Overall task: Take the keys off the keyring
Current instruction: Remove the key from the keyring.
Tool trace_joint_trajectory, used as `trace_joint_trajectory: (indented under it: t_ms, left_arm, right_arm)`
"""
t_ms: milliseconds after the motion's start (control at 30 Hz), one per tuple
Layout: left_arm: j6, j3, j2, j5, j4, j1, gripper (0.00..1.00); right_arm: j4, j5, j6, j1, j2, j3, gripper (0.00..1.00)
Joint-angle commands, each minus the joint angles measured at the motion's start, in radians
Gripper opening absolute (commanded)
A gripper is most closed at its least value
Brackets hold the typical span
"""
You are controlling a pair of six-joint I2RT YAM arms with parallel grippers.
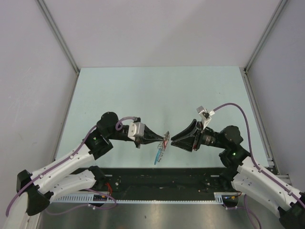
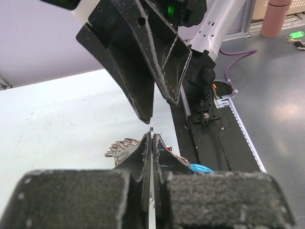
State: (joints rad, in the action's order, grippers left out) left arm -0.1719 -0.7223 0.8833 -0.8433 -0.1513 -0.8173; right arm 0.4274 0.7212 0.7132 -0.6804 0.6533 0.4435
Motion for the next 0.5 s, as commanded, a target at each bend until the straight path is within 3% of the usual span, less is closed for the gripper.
trace_joint_trajectory:
  t_ms: [0, 467]
  left_arm:
    - [0.032, -0.052, -0.009, -0.051, -0.062, 0.007, 0.0]
    - [0.075, -0.055, -0.012, -0.06, -0.096, 0.007, 0.01]
  right_arm:
    - [0.086, 0.05, 0.051, 0.004, 0.045, 0.009, 0.41]
    - [0.211, 0.069, 0.082, -0.042, 0.147, 0.009, 0.41]
